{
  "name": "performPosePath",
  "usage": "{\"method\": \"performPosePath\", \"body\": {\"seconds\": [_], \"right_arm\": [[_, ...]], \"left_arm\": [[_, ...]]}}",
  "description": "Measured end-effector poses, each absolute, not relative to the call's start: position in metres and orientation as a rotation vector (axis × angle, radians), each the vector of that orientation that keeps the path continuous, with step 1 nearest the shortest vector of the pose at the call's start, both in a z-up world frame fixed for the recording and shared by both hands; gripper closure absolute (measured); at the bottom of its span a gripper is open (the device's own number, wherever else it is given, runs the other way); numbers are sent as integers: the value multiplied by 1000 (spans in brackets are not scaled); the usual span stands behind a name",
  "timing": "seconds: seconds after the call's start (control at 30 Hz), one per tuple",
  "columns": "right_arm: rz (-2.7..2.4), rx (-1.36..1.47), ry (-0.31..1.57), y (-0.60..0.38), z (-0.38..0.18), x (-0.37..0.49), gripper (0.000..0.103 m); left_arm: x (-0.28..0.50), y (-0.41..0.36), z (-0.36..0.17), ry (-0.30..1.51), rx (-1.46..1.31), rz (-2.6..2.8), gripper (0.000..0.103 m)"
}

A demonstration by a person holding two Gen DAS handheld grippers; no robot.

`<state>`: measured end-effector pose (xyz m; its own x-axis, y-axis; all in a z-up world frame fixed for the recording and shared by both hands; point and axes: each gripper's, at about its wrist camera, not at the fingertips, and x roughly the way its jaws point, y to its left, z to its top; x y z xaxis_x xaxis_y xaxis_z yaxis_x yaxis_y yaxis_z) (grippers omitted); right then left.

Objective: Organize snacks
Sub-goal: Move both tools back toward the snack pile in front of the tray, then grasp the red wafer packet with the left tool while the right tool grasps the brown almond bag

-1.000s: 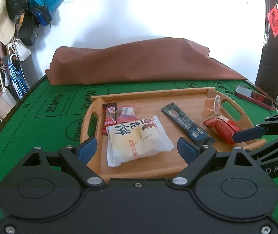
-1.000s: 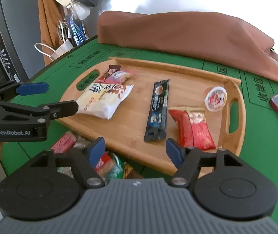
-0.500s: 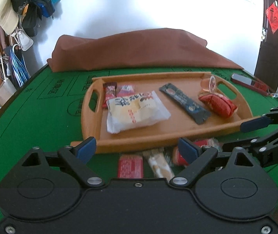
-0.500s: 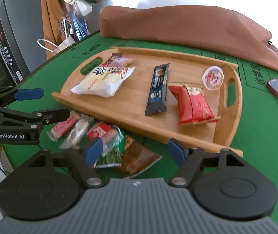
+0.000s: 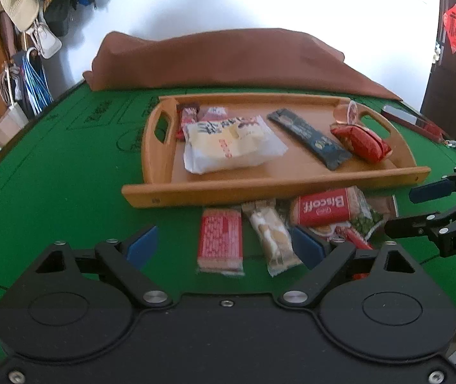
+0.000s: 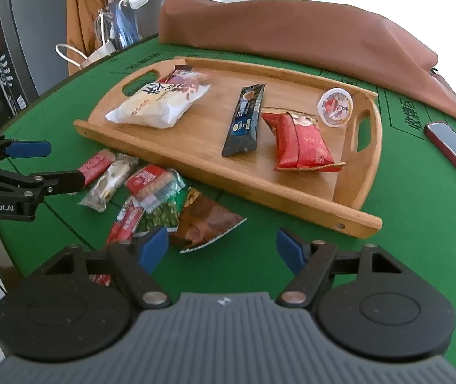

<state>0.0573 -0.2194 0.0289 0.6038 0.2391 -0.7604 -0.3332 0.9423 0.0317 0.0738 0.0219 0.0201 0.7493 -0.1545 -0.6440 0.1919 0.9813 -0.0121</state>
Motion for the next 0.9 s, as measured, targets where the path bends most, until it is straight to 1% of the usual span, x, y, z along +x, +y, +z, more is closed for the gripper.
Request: {"method": "performPosePath", "body": {"seconds": [0.1,0.17,0.27,0.3,0.37,0.43,0.53,0.63,0.7,0.9], "right_arm": [[345,-135,858,-216,27,55,20],[337,-153,855,-214,26,54,20],[324,-189,850,-214,25,53,20],[324,-199,850,-215,25,52,20],[325,-214,852,-216,24,52,20],[323,-236,849,-215,22,51,21],[325,-262,837,-211,20,51,25],[332,-275,838,-207,17,52,26],[338,-276,836,-204,17,54,29],[361,-282,837,-197,17,57,30]], "left_arm": [[73,22,16,712,55,-188,23],[72,21,15,712,64,-178,30],[68,21,16,707,84,-166,38],[67,21,16,708,85,-167,39],[68,24,15,718,74,-171,48],[69,26,12,734,67,-166,53],[72,27,6,751,60,-154,53],[76,27,2,763,50,-151,53],[77,26,1,762,51,-149,53],[83,24,0,756,50,-145,53]]}}
